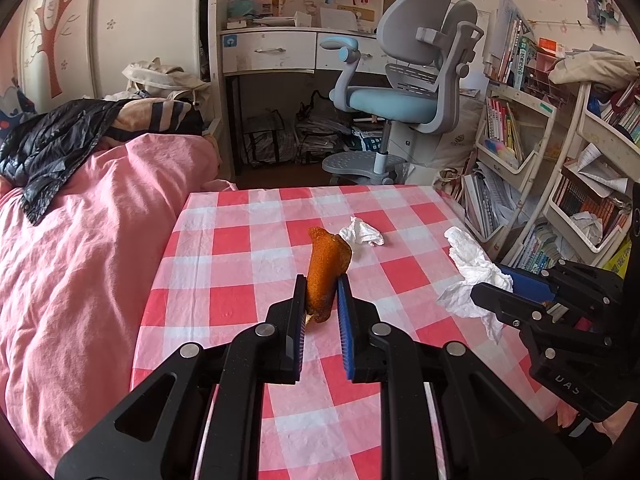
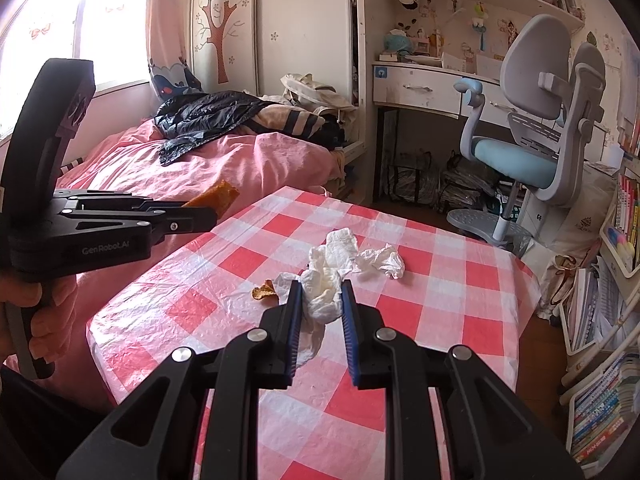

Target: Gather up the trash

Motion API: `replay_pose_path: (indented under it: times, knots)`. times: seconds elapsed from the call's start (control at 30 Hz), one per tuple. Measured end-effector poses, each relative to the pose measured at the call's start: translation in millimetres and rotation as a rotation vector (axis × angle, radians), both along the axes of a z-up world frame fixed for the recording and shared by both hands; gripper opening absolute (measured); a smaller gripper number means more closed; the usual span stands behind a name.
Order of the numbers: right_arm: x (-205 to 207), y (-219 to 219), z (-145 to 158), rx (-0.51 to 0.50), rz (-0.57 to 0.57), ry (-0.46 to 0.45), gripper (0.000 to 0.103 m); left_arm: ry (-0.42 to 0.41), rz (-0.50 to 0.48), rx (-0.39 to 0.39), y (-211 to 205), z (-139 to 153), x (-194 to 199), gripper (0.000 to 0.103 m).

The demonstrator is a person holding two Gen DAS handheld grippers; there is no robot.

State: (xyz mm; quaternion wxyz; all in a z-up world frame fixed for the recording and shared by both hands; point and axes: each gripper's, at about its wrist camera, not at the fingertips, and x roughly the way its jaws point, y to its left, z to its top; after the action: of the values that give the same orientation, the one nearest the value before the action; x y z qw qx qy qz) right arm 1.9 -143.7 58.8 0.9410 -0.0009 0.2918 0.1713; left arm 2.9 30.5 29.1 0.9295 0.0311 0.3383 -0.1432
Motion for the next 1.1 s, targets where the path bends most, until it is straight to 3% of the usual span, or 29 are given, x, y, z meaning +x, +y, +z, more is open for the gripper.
replay_pose_path:
  times: [1.1]
  knots:
    - [-1, -19, 5, 0.022, -0.035, -0.017, 0.021, -0.002, -0.034, 0.008, -17, 0, -3, 0.014]
